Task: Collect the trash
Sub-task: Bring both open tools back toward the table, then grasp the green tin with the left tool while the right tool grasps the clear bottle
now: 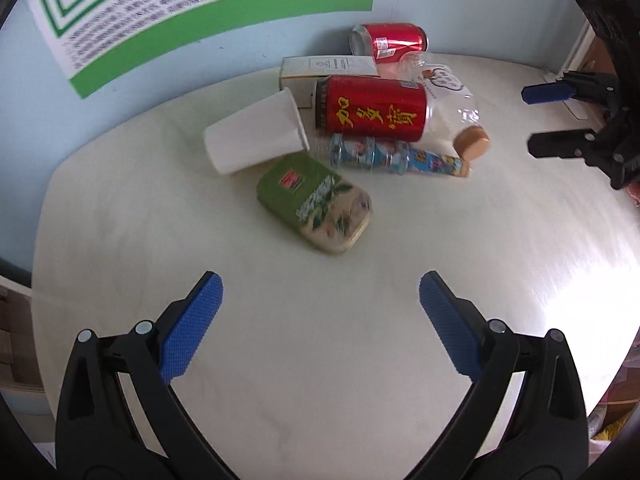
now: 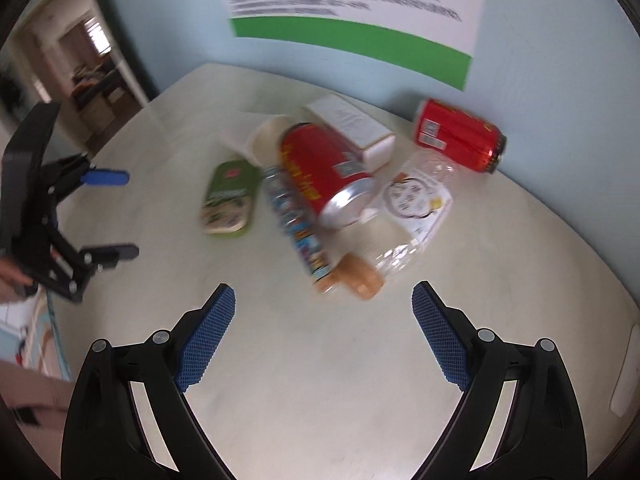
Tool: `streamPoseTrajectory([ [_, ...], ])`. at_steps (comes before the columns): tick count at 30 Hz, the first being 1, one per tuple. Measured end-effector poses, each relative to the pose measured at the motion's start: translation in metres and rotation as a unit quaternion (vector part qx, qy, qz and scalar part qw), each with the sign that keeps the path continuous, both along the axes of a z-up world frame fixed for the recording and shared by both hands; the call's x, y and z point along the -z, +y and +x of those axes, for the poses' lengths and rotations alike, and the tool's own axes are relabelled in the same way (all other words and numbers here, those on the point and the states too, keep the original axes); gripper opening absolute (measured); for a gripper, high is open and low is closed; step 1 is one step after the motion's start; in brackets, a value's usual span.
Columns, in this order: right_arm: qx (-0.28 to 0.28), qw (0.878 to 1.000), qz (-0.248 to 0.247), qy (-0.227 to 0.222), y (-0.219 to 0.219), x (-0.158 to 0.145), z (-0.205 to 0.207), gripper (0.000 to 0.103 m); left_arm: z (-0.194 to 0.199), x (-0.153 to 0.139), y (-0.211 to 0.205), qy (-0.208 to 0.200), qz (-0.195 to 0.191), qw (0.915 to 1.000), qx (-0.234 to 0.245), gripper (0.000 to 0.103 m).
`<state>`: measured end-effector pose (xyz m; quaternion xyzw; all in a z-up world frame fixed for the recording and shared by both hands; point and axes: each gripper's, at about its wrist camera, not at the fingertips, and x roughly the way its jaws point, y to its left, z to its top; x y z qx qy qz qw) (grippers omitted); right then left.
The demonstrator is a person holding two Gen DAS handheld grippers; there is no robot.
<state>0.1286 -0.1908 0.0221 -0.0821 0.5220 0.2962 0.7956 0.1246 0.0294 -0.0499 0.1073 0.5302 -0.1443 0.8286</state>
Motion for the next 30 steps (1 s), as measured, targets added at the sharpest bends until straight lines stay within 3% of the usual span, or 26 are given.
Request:
streamPoseTrajectory([
  [5,0.038,0.998,-0.008,0.043,-0.001,0.034,0.049,0.089,0.049,0.026,-0.009,0.024,0.01,0.9996,-0.005,0.096],
  [10,0.058,0.996,-0.017,0.067,-0.002,0.061,0.074,0.088,0.078,0.048,-0.01,0.054,0.02,0.9975,-0.04,0.098],
  [13,0.067,0.995,0.003,0.073,-0.009,0.065,0.08,0.087,0.087,0.051,-0.003,0.065,-0.015,0.9956,-0.067,0.096],
  [14,0.069,0.995,0.007,0.075,-0.01,0.065,0.08,0.081,0.089,0.052,-0.003,0.067,-0.018,0.9949,-0.072,0.096],
  [19,0.087,0.993,0.003,0.083,-0.017,0.069,0.087,0.078,0.092,0.063,-0.008,0.077,0.015,0.9937,-0.08,0.096],
  [23,0.087,0.994,-0.014,0.069,-0.015,0.074,0.087,0.075,0.088,0.065,-0.009,0.063,0.006,0.9952,-0.074,0.073],
  [30,0.087,0.995,-0.006,0.055,-0.035,0.063,0.063,0.073,0.075,0.059,-0.004,0.062,0.004,0.9969,-0.048,0.062],
])
